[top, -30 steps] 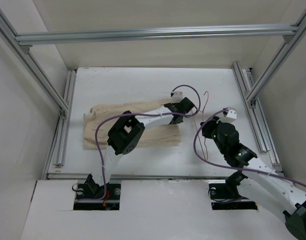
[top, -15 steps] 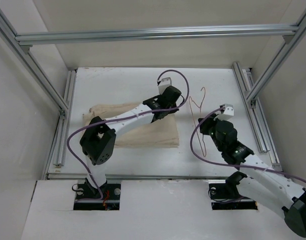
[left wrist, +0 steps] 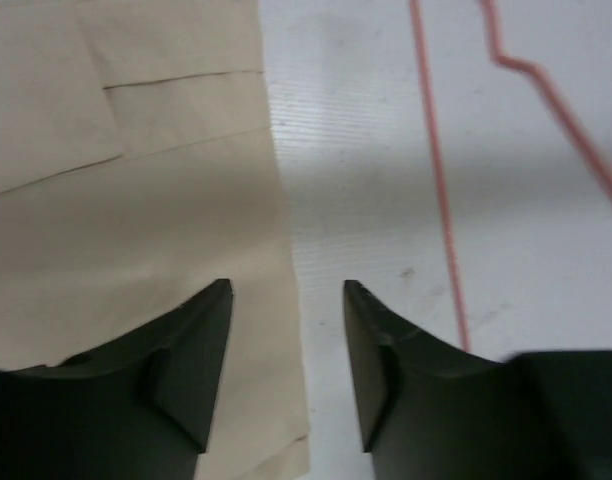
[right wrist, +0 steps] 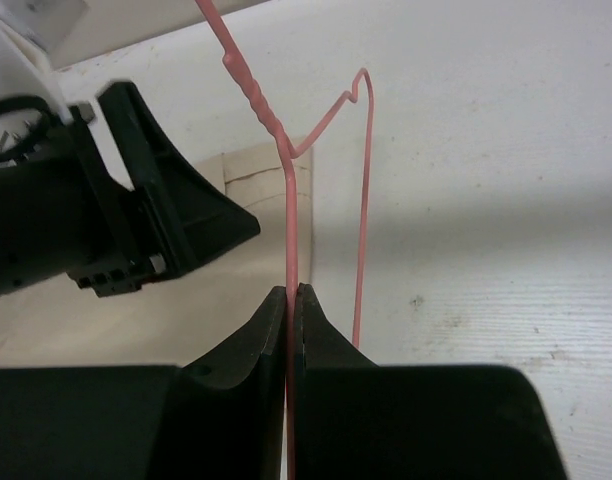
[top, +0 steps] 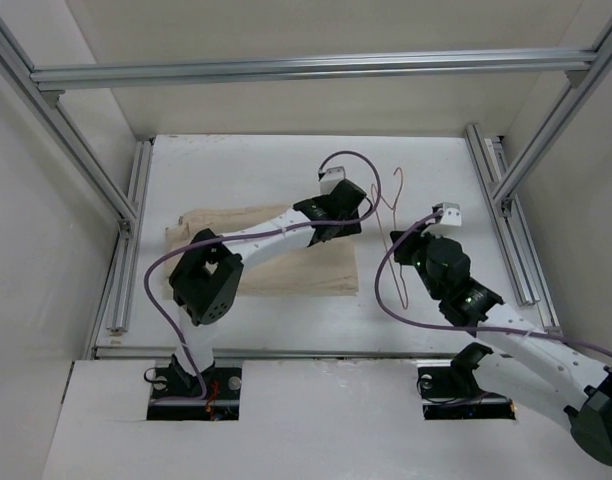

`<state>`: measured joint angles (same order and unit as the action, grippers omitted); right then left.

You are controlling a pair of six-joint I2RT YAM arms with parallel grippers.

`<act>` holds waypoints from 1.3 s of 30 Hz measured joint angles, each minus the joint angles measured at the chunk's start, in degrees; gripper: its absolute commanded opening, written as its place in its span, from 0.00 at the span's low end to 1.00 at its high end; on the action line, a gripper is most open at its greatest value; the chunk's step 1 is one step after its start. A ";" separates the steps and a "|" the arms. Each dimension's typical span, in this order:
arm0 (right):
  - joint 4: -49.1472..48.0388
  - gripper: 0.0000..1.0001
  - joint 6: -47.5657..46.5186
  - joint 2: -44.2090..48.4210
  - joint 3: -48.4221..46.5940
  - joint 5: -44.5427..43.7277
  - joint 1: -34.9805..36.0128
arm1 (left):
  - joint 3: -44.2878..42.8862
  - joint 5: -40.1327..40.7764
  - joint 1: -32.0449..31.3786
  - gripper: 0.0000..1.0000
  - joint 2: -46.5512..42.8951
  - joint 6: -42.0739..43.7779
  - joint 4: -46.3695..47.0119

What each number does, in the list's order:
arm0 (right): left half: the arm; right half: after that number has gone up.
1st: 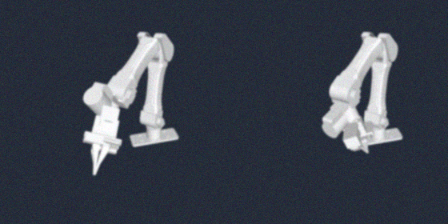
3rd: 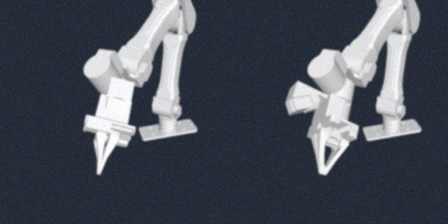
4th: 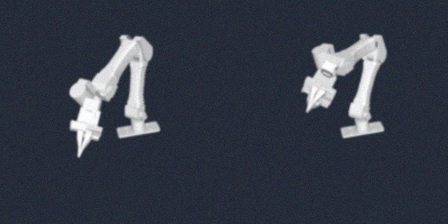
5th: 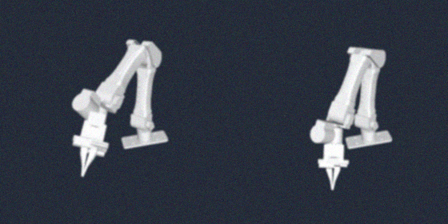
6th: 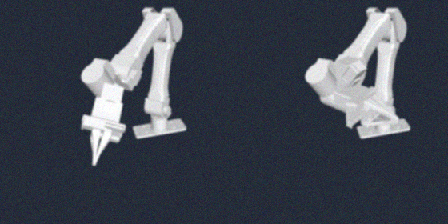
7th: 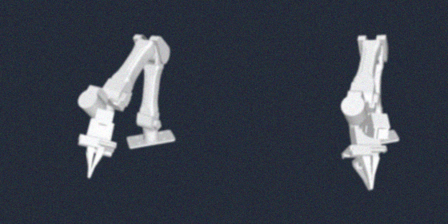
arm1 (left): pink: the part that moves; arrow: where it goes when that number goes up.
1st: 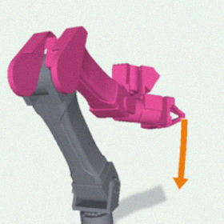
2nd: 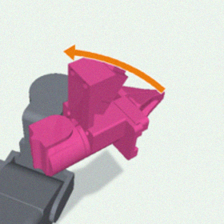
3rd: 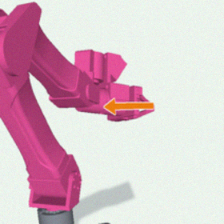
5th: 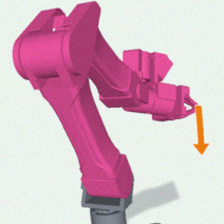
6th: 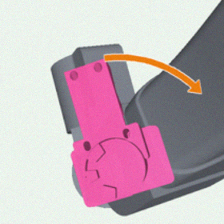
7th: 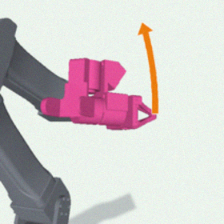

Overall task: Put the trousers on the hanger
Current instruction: Place trousers on hanger

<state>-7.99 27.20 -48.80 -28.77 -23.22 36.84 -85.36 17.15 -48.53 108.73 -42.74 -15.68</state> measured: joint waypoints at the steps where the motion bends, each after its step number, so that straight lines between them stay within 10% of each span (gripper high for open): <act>1: -0.02 0.00 0.00 0.04 0.00 -0.24 0.00 | -0.22 1.01 -0.15 0.52 0.92 0.44 -1.05; 22: 6.36 0.00 3.93 7.23 1.49 -1.18 -1.57 | -4.39 7.04 -6.69 0.47 10.71 3.72 -8.79; 26: 6.49 0.00 4.42 7.26 1.60 -0.76 -1.55 | -4.39 7.37 -6.43 0.38 12.94 3.65 -8.81; 30: 6.40 0.00 4.79 7.21 1.66 -0.72 -1.51 | -4.15 7.85 -6.45 0.09 13.14 2.89 -7.65; 39: 3.28 0.00 4.26 3.54 3.45 -0.35 0.07 | 6.80 7.30 -4.20 0.01 1.40 1.51 -0.57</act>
<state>-4.71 31.46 -45.25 -25.32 -23.57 36.91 -78.56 24.45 -52.73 110.13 -41.23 -16.25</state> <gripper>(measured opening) 0.075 0.023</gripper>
